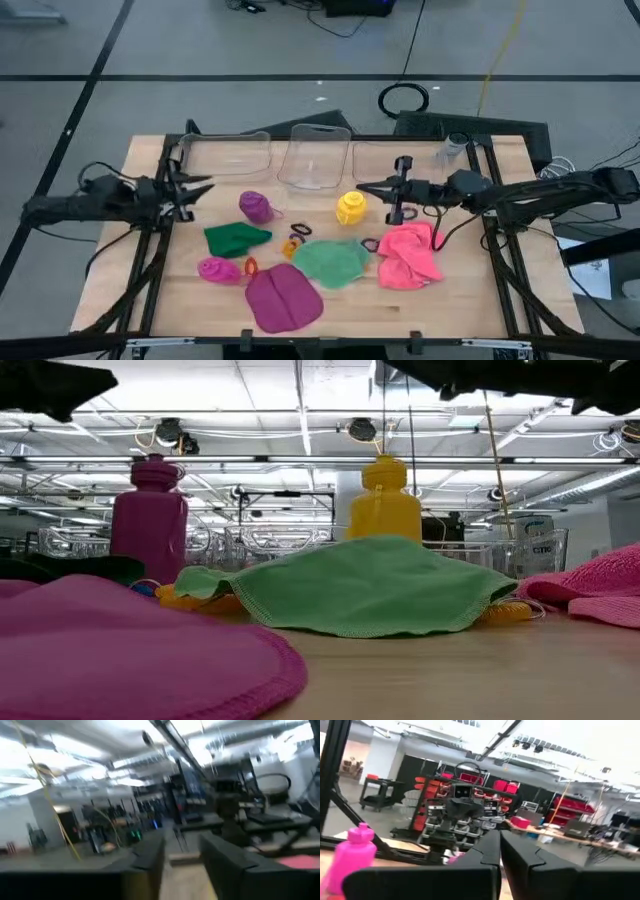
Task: Pick & Place Sports Items
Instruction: Put the purple water bottle into the left transparent bin
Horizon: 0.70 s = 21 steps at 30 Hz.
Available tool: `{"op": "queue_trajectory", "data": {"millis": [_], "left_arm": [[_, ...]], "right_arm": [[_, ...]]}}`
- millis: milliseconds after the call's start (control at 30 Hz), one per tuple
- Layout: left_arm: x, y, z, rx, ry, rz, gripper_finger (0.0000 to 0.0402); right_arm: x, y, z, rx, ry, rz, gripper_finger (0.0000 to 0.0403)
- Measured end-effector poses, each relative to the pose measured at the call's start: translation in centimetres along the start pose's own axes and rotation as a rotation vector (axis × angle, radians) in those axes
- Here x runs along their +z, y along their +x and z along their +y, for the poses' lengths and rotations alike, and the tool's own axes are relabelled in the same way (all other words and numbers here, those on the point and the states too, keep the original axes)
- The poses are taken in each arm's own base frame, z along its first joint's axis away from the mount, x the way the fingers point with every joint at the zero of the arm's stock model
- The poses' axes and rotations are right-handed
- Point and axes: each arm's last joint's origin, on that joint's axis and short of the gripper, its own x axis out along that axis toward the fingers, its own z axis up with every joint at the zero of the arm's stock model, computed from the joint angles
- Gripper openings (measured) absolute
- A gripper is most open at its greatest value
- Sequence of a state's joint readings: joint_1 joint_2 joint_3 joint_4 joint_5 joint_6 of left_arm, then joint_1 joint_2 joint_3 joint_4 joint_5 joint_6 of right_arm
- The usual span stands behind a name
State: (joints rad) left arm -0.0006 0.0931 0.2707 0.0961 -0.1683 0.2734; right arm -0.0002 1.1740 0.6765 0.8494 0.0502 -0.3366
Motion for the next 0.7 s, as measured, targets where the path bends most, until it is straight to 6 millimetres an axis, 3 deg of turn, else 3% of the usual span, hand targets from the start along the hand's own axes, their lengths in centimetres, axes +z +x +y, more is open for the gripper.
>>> {"op": "queue_trajectory", "data": {"millis": [200,367,500,700], "left_arm": [[0.9,1.9,-0.1,-0.047,-0.019,0.177,0.0229],[0.3,4.2,-0.7,-0.081,0.024,0.293,0.0293],[-0.1,5.8,-1.1,-0.11,0.1,0.361,0.0326],[0.2,7.9,-1.0,-0.109,0.08,0.445,0.0349]], "right_arm": [[0.4,0.0,-0.2,-0.017,-0.043,-0.044,0.0],[0.6,0.0,-0.2,-0.027,-0.093,-0.057,0.0],[0.6,0.0,-0.2,-0.03,-0.093,-0.059,0.0],[0.4,0.0,-0.4,-0.034,-0.069,-0.047,0.0]]}}
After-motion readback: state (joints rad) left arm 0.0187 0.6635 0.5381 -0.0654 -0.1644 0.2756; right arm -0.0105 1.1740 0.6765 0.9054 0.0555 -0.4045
